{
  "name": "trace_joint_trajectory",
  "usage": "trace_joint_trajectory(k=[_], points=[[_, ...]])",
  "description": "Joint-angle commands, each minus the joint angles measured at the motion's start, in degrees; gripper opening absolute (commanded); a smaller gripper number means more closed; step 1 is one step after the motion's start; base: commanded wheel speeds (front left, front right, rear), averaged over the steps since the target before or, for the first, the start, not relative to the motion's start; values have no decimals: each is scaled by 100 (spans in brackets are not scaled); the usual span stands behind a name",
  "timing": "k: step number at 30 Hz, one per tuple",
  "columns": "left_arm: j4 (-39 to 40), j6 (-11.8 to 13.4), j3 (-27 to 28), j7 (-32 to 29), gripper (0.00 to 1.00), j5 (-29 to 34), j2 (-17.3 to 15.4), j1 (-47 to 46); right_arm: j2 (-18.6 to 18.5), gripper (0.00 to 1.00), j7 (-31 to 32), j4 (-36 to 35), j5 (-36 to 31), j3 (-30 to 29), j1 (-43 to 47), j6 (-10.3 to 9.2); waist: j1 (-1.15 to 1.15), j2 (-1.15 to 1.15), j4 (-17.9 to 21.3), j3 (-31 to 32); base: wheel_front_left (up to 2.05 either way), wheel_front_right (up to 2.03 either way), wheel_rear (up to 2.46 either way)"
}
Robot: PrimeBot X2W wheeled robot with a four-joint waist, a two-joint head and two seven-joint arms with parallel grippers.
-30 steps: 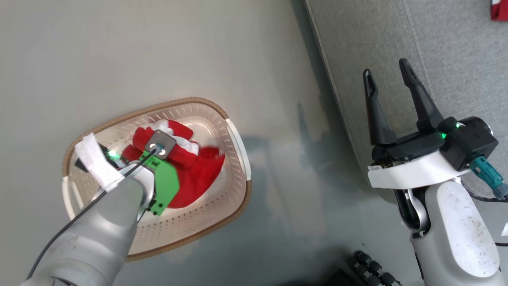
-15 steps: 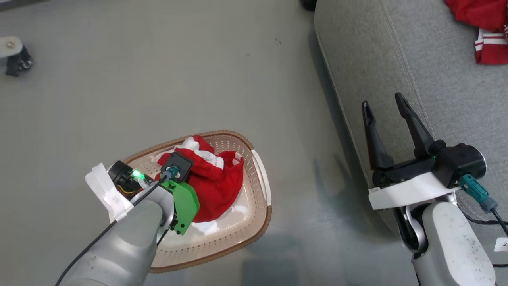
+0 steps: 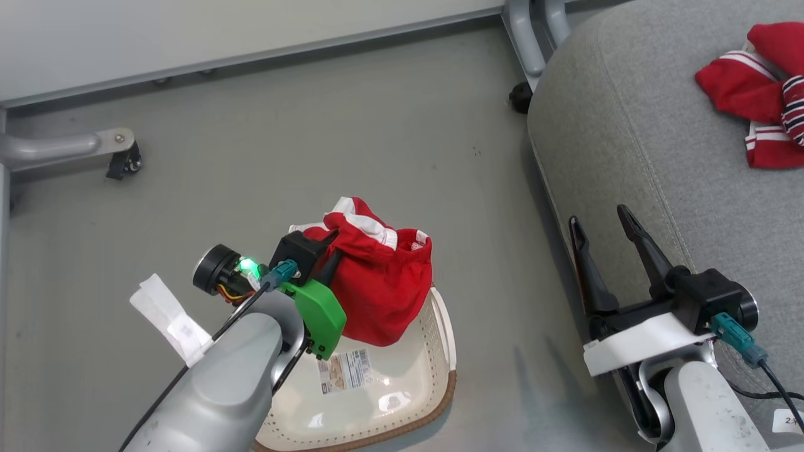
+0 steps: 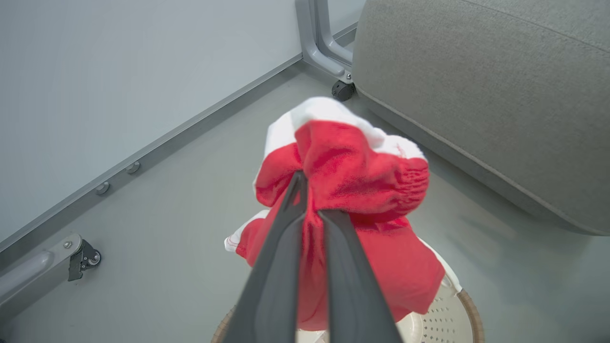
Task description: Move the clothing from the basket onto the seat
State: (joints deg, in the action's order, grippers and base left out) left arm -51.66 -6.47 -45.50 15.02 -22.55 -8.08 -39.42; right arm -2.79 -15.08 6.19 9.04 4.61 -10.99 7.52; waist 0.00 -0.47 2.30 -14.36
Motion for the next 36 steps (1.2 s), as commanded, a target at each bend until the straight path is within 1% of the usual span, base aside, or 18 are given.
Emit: trace_joint_trajectory(k=[1, 7, 11, 16, 25, 36], points=[[194, 49, 98, 20, 0, 38, -45, 129, -19, 100, -13, 30, 22, -6, 121, -6, 0, 47, -190, 382, 0, 0, 0], [1018, 147, 503, 21, 0, 42, -119, 396, -19, 100, -14, 111, 61, 54, 288, -6, 0, 47, -201, 678, 0, 0, 0], [1546, 169, 746, 21, 0, 64, -138, 568, -19, 100, -13, 139, 95, 97, 368, -6, 0, 47, -201, 830, 0, 0, 0], [2051, 211, 946, 21, 0, 122, -147, 747, -19, 100, -13, 147, 117, 146, 434, -6, 0, 47, -195, 973, 0, 0, 0], [2650, 268, 1001, 21, 0, 265, -181, 903, -20, 100, -13, 181, 216, 245, 606, -6, 0, 47, -176, 1166, 0, 0, 0], [3038, 359, 912, -89, 0, 282, -227, 912, -19, 100, -14, 154, 287, 312, 646, -6, 0, 47, -152, 1196, 0, 0, 0]])
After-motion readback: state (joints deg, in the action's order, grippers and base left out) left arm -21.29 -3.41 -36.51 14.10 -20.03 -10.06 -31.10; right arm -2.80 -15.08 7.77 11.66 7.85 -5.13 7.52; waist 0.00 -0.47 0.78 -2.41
